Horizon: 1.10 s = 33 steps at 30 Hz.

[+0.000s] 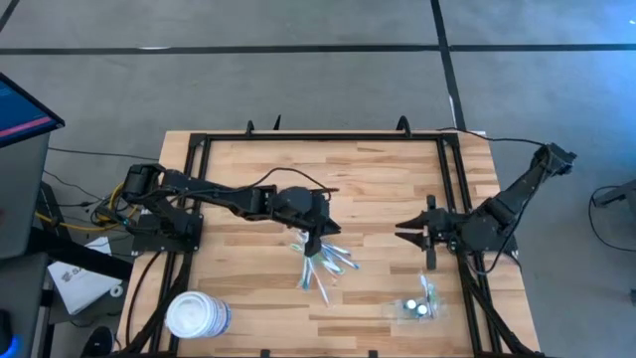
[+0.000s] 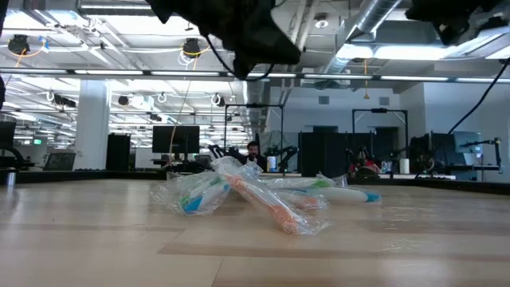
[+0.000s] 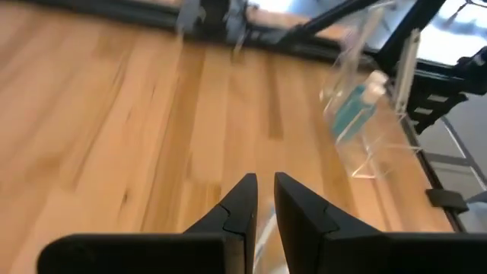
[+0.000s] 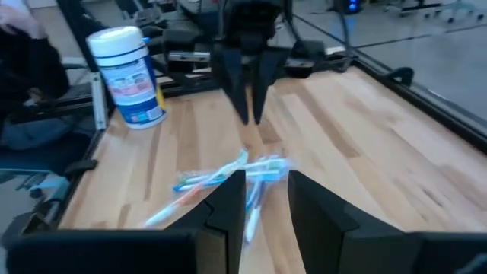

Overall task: Pick & Place toothbrushing station
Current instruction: Put the blue toothbrush into the transparent organizer

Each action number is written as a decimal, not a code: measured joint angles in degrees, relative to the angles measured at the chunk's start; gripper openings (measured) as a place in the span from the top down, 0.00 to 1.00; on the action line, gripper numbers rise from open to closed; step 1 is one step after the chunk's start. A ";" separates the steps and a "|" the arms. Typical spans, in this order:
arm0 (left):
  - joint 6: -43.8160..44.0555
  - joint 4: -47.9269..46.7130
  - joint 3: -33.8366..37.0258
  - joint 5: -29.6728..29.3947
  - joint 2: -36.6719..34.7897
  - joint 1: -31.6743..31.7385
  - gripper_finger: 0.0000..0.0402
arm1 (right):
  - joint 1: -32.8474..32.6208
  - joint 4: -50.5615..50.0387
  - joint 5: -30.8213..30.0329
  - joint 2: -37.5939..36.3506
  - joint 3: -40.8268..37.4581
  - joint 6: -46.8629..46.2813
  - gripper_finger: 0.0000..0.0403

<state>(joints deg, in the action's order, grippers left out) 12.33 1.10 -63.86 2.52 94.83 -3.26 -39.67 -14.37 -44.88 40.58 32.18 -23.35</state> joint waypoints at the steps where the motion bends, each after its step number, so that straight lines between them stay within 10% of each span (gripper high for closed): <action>1: 0.66 -1.39 0.00 0.00 0.00 0.20 0.90 | 0.52 -0.05 0.00 0.02 -0.02 0.00 0.77; 33: 20.12 -9.48 7.76 -0.59 1.02 0.79 0.79 | 3.05 -0.19 0.02 0.02 -0.04 -0.02 0.77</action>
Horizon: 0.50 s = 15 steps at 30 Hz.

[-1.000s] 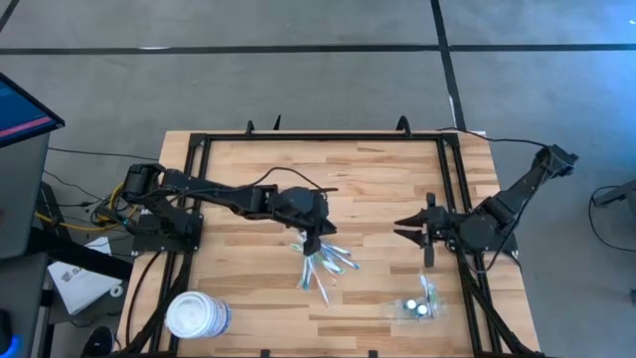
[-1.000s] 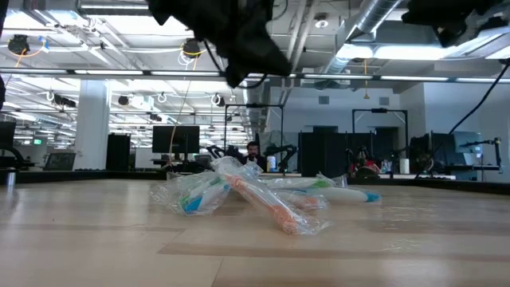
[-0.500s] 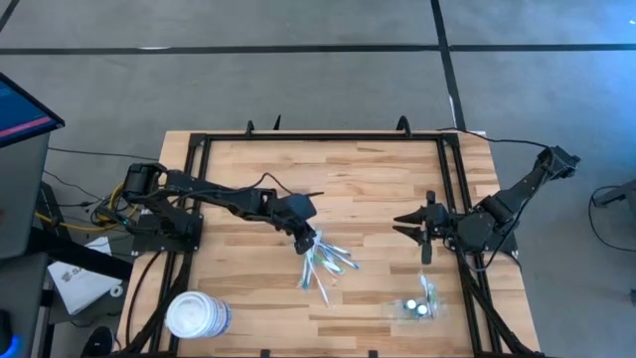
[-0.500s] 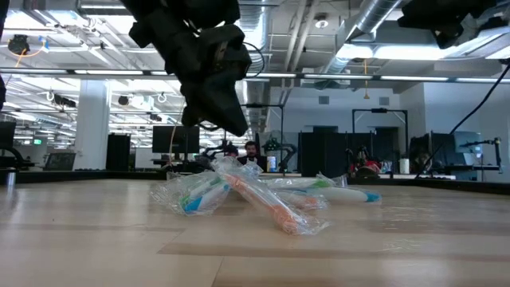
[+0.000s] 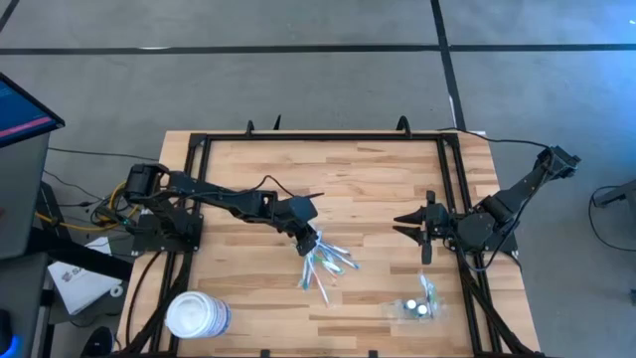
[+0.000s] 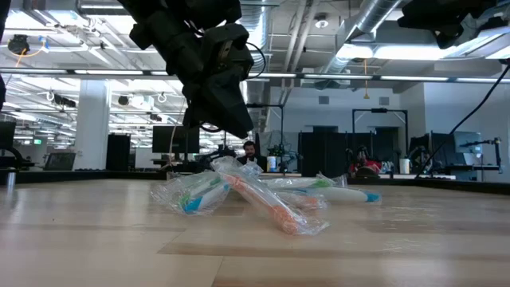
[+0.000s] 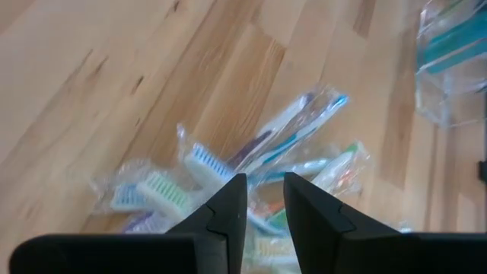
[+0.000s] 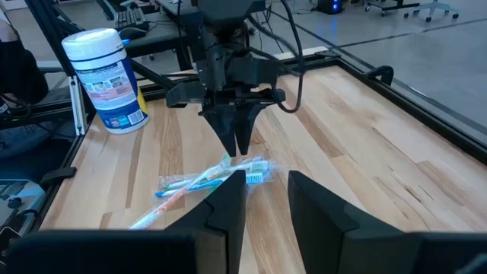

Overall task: Pick & Place toothbrushing station
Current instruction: Put the blue toothbrush into the transparent organizer

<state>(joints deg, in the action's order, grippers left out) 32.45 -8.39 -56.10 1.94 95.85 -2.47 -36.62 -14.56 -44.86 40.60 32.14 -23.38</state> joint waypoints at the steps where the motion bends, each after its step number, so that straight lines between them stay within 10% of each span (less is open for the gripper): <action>1: 0.00 -0.32 0.04 -0.10 0.01 -0.15 0.79 | 0.00 0.00 0.00 0.00 0.00 0.00 0.77; 15: 2.60 1.28 0.02 -2.46 3.56 -0.88 0.79 | 0.00 -0.38 0.00 0.00 -0.02 -0.02 0.77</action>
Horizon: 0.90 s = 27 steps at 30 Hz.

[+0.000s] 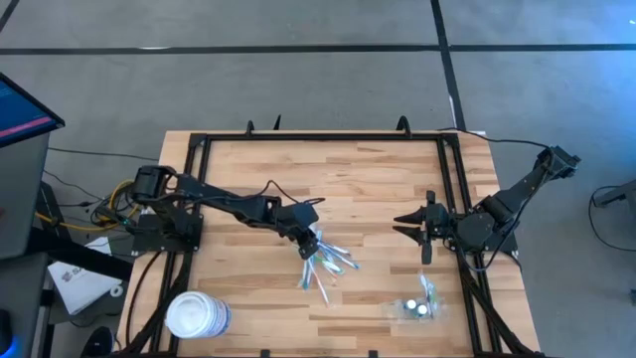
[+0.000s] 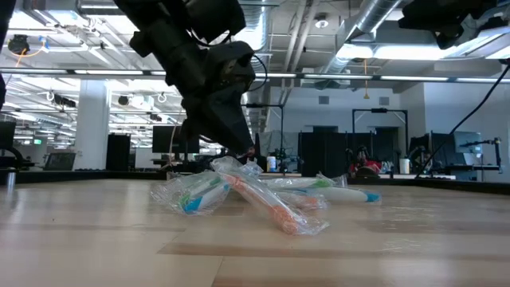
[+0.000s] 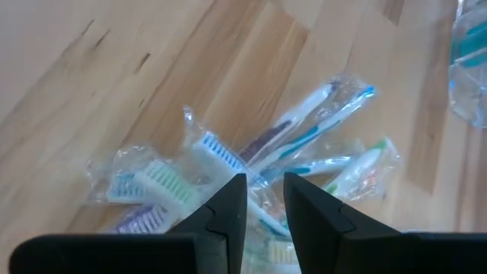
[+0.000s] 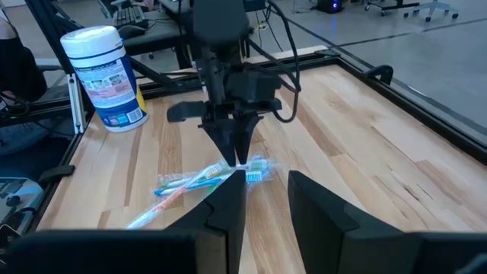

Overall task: Pick & Place toothbrushing station
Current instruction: Put the blue toothbrush into the transparent organizer

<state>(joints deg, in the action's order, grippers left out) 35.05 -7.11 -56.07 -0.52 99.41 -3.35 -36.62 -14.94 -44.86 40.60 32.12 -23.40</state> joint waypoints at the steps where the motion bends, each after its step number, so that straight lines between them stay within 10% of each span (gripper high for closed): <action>1: 0.00 -0.33 0.02 -0.01 0.10 0.04 0.79 | 0.00 -0.02 0.00 0.00 0.00 0.00 0.77; 27: 3.09 2.18 -0.07 -0.34 4.89 0.04 0.80 | 0.00 -0.19 0.00 0.00 0.00 0.01 0.77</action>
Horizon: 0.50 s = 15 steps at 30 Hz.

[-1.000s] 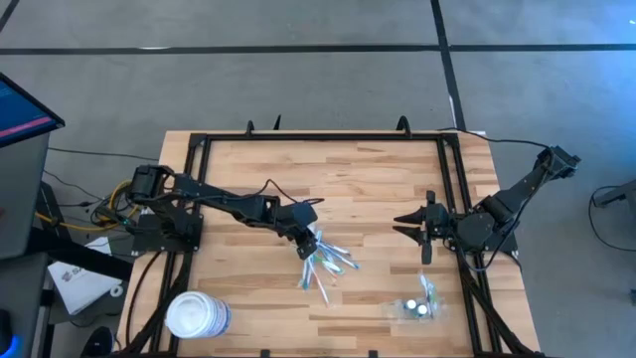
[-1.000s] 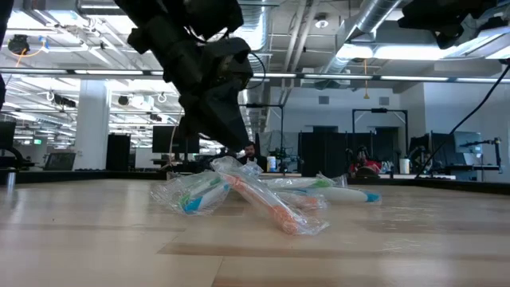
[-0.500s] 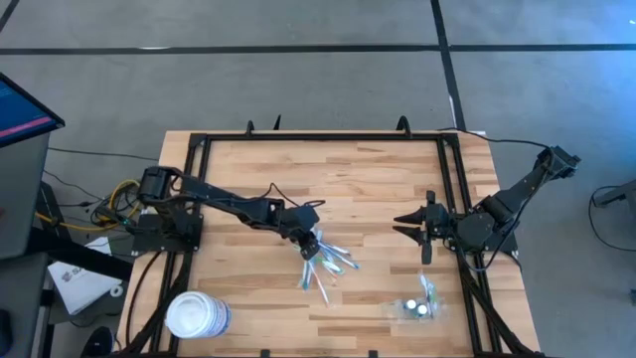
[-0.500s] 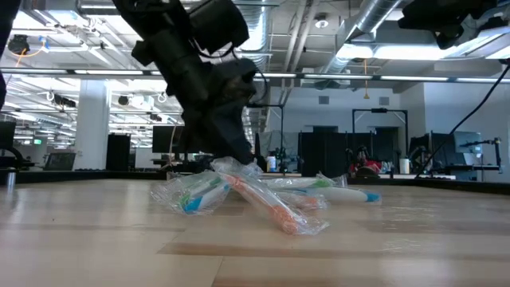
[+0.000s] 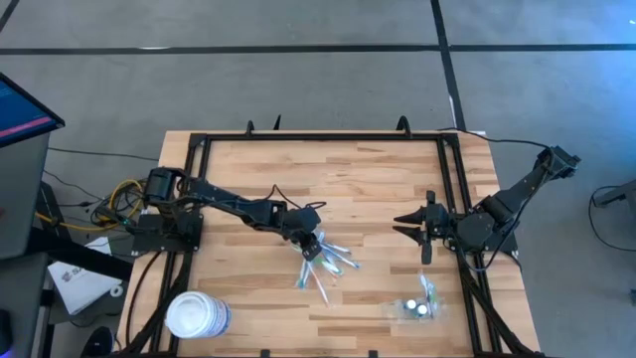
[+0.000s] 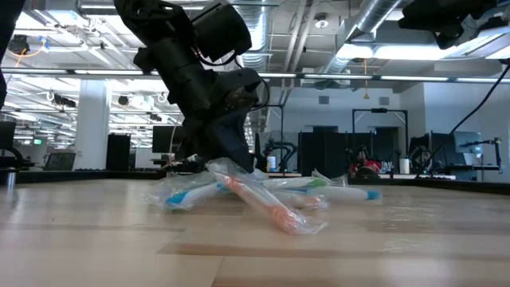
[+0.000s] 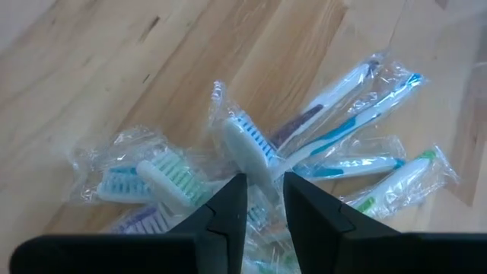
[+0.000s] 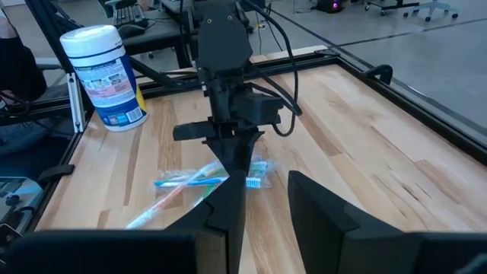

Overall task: Pick & Place toothbrushing station
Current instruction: Put the blue toothbrush into the transparent organizer

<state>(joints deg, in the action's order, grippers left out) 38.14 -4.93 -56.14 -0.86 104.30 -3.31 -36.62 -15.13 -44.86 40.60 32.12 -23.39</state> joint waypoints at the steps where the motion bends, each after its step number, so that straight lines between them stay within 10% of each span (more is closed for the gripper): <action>1: -0.01 -0.05 0.00 0.02 -0.01 0.00 0.81 | 0.00 -0.17 0.00 0.00 0.00 -0.01 0.77; 15: -1.61 1.37 -0.22 -0.26 -0.05 -0.15 1.00 | 0.00 -1.10 0.00 0.00 0.00 -0.03 0.77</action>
<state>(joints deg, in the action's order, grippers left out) 36.53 -3.55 -56.36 -1.13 104.25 -3.46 -36.62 -16.23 -44.86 40.60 32.12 -23.42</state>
